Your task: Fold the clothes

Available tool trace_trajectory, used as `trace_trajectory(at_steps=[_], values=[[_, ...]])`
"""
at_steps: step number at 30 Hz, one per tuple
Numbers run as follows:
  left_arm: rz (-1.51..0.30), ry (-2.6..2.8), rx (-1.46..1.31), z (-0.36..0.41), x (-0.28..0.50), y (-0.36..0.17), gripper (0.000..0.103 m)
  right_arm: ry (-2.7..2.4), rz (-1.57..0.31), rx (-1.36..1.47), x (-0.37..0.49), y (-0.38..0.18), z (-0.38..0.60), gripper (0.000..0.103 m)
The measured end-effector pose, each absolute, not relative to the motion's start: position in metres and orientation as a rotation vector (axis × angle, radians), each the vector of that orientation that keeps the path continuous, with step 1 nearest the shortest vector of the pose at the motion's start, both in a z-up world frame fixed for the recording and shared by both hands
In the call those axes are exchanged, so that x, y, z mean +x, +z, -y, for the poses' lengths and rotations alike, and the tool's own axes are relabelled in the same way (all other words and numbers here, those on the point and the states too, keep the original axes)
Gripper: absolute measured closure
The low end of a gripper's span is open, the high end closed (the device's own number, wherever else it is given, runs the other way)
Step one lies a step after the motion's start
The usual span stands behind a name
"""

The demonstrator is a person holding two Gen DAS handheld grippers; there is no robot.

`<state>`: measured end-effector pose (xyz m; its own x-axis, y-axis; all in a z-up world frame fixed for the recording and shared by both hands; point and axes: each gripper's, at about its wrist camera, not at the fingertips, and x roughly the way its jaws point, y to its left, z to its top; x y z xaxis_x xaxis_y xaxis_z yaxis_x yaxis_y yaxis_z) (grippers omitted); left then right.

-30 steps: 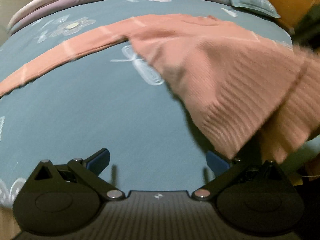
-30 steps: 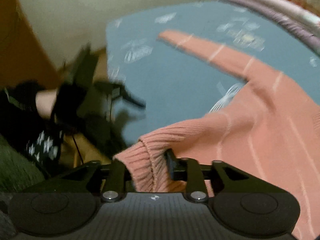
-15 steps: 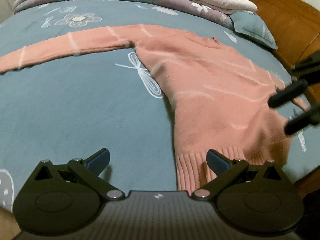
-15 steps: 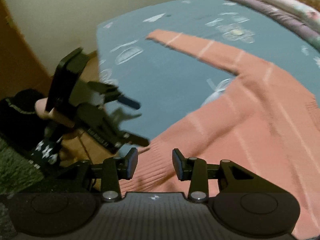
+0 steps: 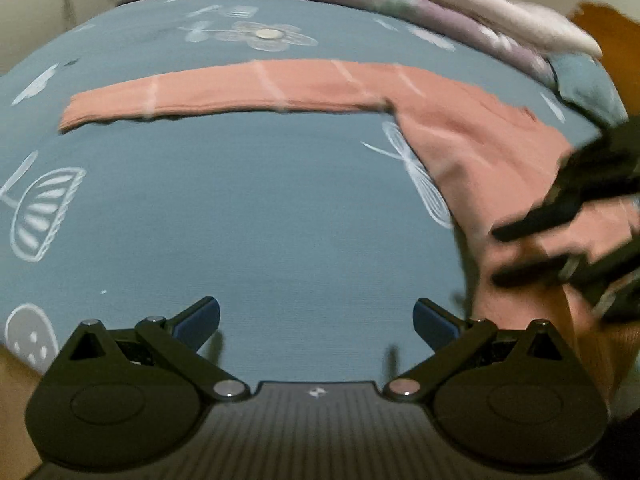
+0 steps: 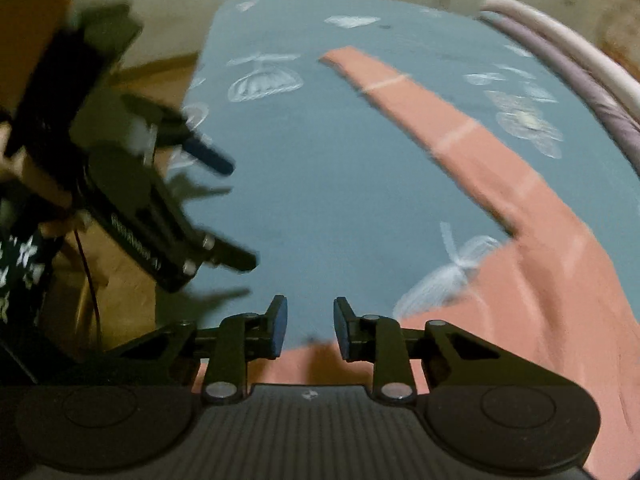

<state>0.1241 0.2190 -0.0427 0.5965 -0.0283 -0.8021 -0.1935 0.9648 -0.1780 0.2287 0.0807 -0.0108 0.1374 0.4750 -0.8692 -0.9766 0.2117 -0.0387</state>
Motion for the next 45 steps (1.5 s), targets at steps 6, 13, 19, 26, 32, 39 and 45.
trace_trajectory(at_steps=[6, 13, 19, 26, 32, 39, 45], values=[[-0.889, -0.023, -0.416, -0.218, 0.122, -0.047, 0.001, 1.110, -0.883, -0.910, 0.231, -0.035, -0.054, 0.081], [-0.895, -0.251, -0.510, -0.191, 0.146, -0.061, 0.001, 1.014, -0.943, -0.792, 0.249, -0.035, 0.012, 0.083], [-0.910, -0.453, -0.755, -0.173, 0.171, -0.088, 0.001, 1.006, -0.965, -0.635, 0.261, -0.041, 0.034, 0.083], [-0.830, -0.562, -0.998, -0.172, 0.204, -0.113, 0.001, 0.991, -0.983, -0.512, 0.261, -0.042, 0.056, 0.083], [-0.876, -0.594, -0.983, -0.158, 0.254, -0.116, 0.001, 0.976, -0.972, -0.455, 0.258, -0.038, 0.067, 0.082], [-0.948, -0.584, -1.021, -0.158, 0.246, -0.120, 0.010, 0.917, -0.962, -0.428, 0.247, -0.035, 0.092, 0.065], [-0.963, -0.476, -0.941, -0.165, 0.225, -0.104, 0.011, 0.907, -0.969, -0.375, 0.249, -0.033, 0.109, 0.065]])
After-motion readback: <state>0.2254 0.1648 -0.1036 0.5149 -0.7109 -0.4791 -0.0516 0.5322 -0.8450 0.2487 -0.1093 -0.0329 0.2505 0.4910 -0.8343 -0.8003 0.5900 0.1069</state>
